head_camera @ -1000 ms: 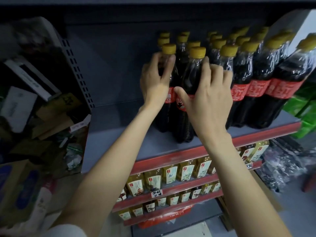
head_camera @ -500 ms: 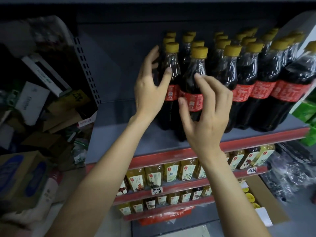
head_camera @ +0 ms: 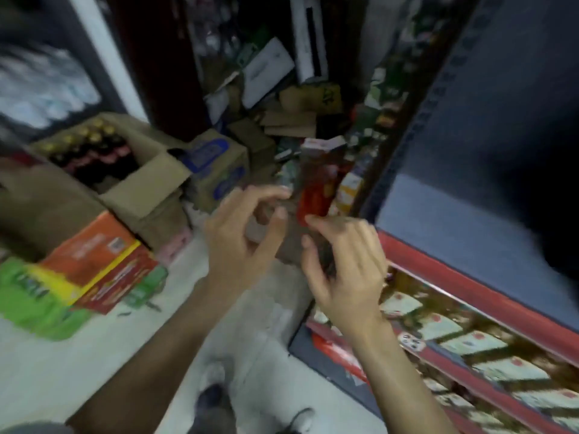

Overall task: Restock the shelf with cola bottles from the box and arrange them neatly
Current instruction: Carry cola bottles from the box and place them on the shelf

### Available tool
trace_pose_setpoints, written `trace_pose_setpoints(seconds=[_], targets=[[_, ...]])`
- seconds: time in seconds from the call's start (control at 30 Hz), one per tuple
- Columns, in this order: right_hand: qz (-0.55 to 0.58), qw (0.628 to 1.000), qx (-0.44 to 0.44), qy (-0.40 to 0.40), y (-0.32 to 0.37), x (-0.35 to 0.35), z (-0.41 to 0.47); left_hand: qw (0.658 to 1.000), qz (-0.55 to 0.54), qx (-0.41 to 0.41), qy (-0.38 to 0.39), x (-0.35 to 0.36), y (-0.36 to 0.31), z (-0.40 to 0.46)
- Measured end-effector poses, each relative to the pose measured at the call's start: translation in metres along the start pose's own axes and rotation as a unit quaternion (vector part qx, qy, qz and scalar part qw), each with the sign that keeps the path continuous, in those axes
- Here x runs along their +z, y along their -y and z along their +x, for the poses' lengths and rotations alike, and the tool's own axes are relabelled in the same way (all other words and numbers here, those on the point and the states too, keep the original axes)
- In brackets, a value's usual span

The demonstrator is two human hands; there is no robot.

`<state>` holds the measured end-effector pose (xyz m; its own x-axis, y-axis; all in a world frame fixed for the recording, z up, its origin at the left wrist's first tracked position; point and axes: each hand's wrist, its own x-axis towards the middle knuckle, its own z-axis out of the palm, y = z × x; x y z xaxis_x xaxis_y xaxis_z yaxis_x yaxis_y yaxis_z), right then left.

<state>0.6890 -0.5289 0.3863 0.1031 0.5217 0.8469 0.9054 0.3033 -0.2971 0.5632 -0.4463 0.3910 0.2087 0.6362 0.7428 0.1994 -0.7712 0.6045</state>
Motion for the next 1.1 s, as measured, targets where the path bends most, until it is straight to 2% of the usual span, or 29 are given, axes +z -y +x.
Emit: trace_pose_setpoints(seconds=[0.1,0.27,0.4,0.5,0.63,0.83,0.93,1.1], targets=[[0.042,0.994,0.032,0.097,0.024,0.077,-0.016,0.984,0.14,-0.091,0.067,-0.064,0.068,-0.032],[0.087,0.962,0.124,0.228,0.055,0.204,-0.053,0.929,0.246,-0.238,0.137,-0.163,0.177,-0.079],[0.104,0.917,0.218,0.317,0.074,0.297,-0.065,0.866,0.278,-0.391,0.143,-0.231,0.255,-0.098],[0.089,0.882,0.238,0.397,0.074,0.355,-0.058,0.83,0.274,-0.464,0.145,-0.266,0.31,-0.1],[0.088,0.853,0.234,0.459,0.061,0.434,-0.035,0.823,0.261,-0.496,0.094,-0.285,0.382,-0.073],[0.109,0.86,0.164,0.47,0.028,0.583,0.03,0.817,0.266,-0.507,0.065,-0.295,0.523,0.013],[0.136,0.835,0.192,0.497,0.009,0.665,0.07,0.813,0.255,-0.519,0.066,-0.293,0.592,0.05],[0.177,0.792,0.243,0.532,-0.011,0.789,0.111,0.783,0.253,-0.562,0.081,-0.282,0.679,0.101]])
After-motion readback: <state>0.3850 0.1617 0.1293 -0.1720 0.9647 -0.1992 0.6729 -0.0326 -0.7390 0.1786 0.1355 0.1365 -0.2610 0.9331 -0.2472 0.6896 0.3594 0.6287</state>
